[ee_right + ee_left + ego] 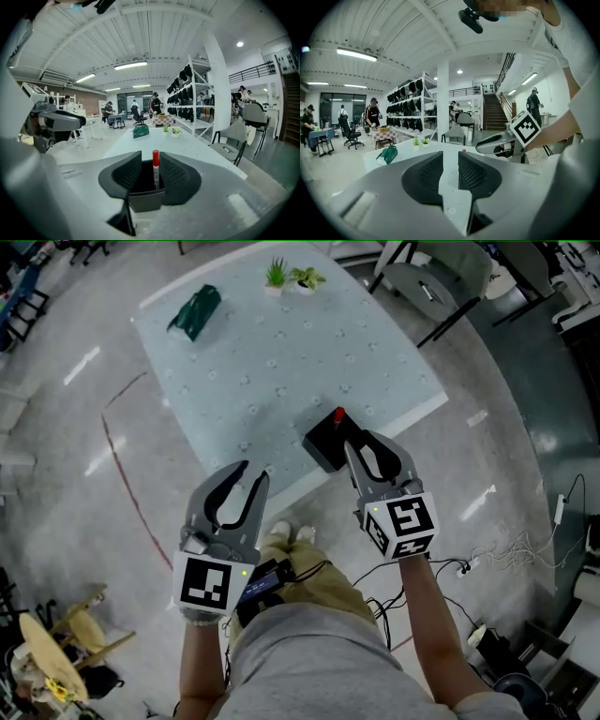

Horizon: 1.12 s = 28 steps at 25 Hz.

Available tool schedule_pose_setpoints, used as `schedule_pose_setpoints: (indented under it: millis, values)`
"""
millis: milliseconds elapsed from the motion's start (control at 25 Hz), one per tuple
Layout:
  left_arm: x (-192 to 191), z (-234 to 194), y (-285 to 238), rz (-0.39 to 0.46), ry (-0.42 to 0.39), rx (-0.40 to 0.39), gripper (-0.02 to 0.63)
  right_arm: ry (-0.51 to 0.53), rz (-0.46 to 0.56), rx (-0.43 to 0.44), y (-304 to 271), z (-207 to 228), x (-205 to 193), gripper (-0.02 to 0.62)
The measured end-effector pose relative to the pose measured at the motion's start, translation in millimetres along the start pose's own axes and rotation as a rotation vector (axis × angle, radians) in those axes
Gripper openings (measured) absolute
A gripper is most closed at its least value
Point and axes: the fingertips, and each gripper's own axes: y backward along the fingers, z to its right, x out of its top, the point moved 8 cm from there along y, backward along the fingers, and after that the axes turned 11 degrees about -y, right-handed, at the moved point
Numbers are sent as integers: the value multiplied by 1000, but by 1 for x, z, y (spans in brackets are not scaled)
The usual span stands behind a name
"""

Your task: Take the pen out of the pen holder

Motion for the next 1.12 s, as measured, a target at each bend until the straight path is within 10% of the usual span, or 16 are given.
schedule_pose_setpoints:
  millis: [1120]
  values:
    - [-9,-4,1,-47,14,32,100,111,-143,-6,-60,14,-4,117]
